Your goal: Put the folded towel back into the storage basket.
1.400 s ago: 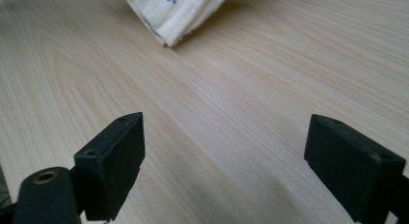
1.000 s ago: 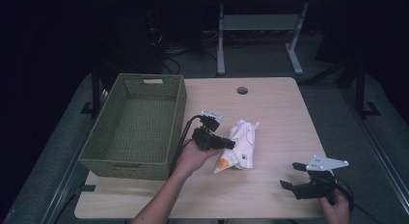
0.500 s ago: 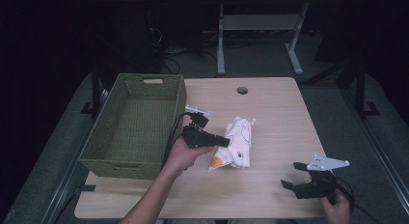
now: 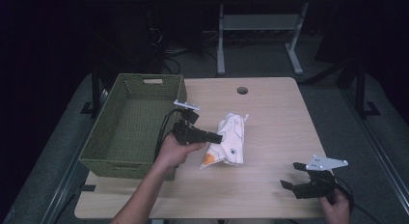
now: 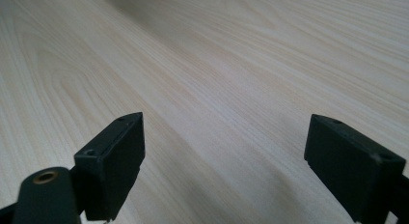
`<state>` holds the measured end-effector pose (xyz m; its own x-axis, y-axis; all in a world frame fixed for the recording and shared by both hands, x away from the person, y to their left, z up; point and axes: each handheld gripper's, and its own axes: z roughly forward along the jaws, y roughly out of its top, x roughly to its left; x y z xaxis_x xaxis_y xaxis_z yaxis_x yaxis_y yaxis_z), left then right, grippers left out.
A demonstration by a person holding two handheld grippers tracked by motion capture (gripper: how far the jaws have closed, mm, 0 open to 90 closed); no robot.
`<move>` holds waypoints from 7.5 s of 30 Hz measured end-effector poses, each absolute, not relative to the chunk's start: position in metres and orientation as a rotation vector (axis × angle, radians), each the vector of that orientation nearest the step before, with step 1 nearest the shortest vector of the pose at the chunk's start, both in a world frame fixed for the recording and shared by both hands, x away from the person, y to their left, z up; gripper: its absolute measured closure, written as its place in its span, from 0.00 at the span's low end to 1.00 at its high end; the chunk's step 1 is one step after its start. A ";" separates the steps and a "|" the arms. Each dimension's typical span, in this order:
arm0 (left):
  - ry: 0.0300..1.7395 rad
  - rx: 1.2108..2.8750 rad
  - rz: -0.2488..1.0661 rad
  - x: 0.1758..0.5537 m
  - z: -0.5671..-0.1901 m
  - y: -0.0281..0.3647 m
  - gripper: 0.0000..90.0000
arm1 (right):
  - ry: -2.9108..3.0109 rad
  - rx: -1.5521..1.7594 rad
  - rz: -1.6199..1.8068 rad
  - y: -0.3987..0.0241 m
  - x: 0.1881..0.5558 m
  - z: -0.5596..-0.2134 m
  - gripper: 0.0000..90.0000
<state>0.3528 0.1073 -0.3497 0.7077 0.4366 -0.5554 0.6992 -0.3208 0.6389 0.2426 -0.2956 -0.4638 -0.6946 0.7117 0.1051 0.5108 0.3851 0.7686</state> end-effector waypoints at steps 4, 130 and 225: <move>0.876 1.969 -0.354 0.354 -0.346 0.115 0.91 | 2.402 1.080 1.205 -0.295 0.242 -0.464 0.15; 1.176 1.986 -0.153 0.396 -0.342 0.349 0.91 | 2.418 1.177 1.071 -0.289 0.252 -0.474 0.15; 1.230 2.214 0.024 0.381 -0.360 0.282 0.61 | 2.415 1.060 1.156 -0.285 0.246 -0.461 0.15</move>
<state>0.3807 0.2817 -0.3595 0.5703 0.7783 -0.2625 0.7674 -0.3908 0.5083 0.2457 -0.2848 -0.4608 -0.6995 0.7109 0.0732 0.5030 0.4170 0.7570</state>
